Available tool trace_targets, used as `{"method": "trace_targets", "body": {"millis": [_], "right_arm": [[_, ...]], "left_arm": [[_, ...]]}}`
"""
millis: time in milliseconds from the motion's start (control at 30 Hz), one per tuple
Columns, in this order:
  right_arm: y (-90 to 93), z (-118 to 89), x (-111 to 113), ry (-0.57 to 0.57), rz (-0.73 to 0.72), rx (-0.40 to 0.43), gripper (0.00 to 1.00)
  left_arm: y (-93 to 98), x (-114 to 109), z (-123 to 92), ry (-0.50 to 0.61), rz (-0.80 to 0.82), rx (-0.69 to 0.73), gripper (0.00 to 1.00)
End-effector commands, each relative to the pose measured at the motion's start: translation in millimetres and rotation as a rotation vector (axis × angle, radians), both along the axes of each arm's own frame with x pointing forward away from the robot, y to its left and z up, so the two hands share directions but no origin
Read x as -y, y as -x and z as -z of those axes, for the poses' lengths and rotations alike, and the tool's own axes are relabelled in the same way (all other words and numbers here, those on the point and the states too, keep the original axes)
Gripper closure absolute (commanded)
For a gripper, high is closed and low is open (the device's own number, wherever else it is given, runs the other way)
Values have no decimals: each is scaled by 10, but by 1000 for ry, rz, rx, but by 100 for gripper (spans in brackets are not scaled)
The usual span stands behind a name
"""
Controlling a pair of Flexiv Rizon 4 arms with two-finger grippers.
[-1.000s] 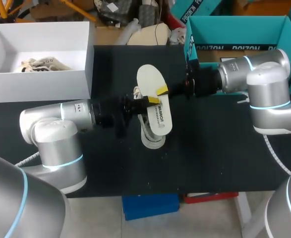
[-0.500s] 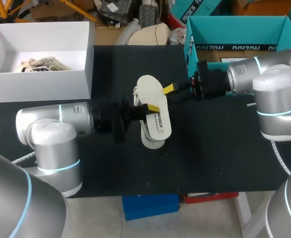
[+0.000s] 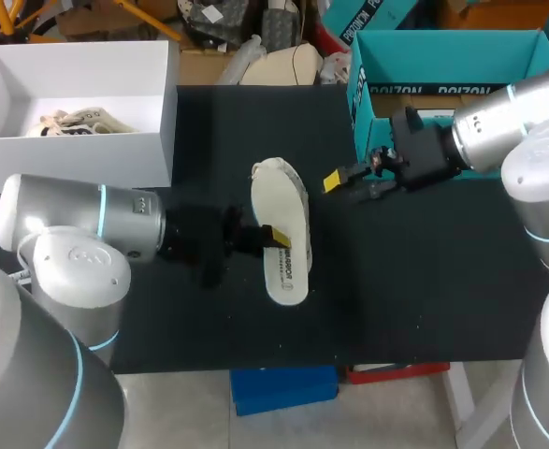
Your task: Take the shoe out of the shoebox, open the shoe tongue, remove and reinsert the insole, then place the shoe into the shoebox
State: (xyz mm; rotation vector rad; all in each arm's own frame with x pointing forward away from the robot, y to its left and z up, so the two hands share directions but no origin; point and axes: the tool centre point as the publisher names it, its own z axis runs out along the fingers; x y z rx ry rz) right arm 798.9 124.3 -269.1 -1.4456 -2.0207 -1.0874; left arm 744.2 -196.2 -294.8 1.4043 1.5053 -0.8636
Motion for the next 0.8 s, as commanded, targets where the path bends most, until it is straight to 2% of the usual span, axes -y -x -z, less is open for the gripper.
{"method": "trace_targets", "body": {"millis": [33, 300, 400, 467, 567, 633, 800], "right_arm": [[22, -58, -17, 172, 63, 21, 0], [22, -58, -17, 172, 63, 21, 0], [54, -62, -6, 194, 59, 42, 0], [101, -74, 3, 205, 37, 108, 0], [212, -69, 55, 225, 42, 151, 0], [282, -63, 100, 232, 43, 172, 0], [465, -32, 220, 239, 41, 173, 0]], "left_arm": [[-18, 16, -36, -194, -10, -27, 100], [-18, 16, -36, -194, -10, -27, 100], [107, 10, -28, -99, 66, -157, 100], [187, 20, -17, -78, 107, -205, 100], [249, 28, -16, -19, 129, -269, 100], [264, 19, -11, 14, 136, -299, 100], [307, 11, 14, 9, 142, -319, 100]]}}
